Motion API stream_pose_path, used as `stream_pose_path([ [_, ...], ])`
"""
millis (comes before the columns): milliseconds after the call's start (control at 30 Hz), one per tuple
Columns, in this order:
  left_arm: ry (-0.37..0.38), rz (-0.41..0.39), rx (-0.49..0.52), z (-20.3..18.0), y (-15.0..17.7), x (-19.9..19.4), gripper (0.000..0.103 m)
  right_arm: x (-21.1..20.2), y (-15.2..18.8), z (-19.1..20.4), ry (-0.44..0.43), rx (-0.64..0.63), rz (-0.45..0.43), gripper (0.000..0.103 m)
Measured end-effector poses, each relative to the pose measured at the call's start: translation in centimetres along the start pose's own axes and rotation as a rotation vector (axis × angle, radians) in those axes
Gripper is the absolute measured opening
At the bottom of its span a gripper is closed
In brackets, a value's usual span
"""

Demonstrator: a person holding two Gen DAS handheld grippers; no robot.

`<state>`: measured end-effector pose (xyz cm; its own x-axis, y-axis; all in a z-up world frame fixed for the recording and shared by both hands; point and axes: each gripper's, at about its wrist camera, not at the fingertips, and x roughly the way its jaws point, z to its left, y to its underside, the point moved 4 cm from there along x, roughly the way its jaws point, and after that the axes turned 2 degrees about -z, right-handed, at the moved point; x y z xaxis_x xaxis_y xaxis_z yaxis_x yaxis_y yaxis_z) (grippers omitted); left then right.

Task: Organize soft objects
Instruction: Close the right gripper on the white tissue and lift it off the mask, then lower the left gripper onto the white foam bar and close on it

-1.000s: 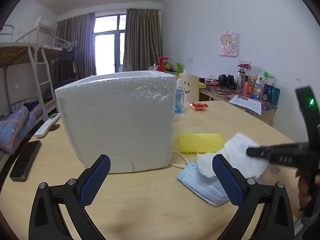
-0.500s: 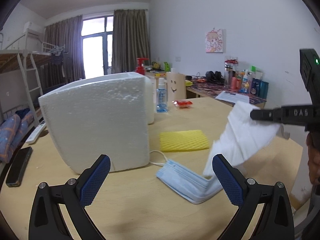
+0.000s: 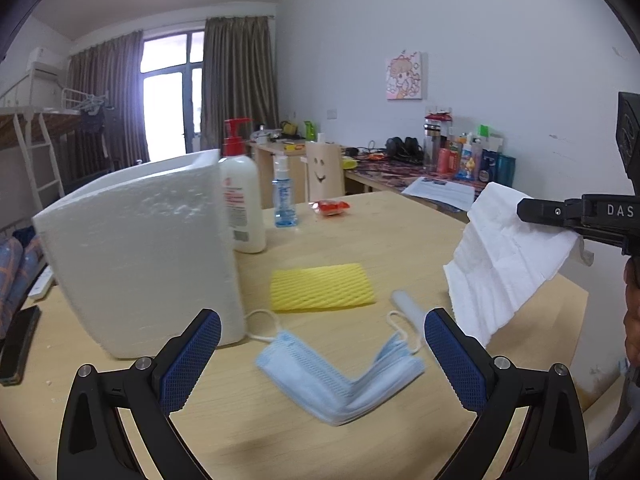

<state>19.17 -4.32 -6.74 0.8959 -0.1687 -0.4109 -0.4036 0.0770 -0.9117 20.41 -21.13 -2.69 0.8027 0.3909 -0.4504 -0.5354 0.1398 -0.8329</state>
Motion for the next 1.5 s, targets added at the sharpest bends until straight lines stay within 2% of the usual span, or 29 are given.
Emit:
stream_pose_path([
  [233, 0.073, 0.028, 0.033, -4.0, -0.3, 1.8, 0.102, -1.8, 0.3, -3.1, 0.045, 0.040, -0.026, 0.012],
  [467, 0.124, 0.109, 0.042, -7.6, 0.5, 4.6, 0.101, -3.7, 0.7, -6.2, 0.090, 0.086, -0.053, 0.012],
  [533, 0.134, 0.132, 0.041, -8.2, 0.8, 5.3, 0.098, -4.1, 1.0, -6.5, 0.094, 0.092, -0.058, 0.012],
  [800, 0.181, 0.251, 0.017, -9.9, 1.8, 7.7, 0.074, -3.7, 2.1, -8.0, 0.091, 0.124, -0.036, 0.012],
  [867, 0.167, 0.278, 0.018, -10.0, 2.2, 8.1, 0.071, -3.8, 2.3, -8.2, 0.087, 0.127, -0.034, 0.012],
  [1067, 0.118, 0.349, -0.002, -9.7, 3.1, 9.2, 0.052, -4.0, 2.6, -8.2, 0.076, 0.125, -0.030, 0.012],
  [1367, 0.033, 0.361, 0.027, -9.5, 3.3, 9.0, 0.042, -3.8, 2.6, -8.2, 0.064, 0.124, -0.029, 0.012],
  [1500, 0.024, 0.360, 0.025, -9.2, 3.4, 9.1, 0.030, -3.7, 2.8, -8.2, 0.061, 0.123, -0.025, 0.012],
])
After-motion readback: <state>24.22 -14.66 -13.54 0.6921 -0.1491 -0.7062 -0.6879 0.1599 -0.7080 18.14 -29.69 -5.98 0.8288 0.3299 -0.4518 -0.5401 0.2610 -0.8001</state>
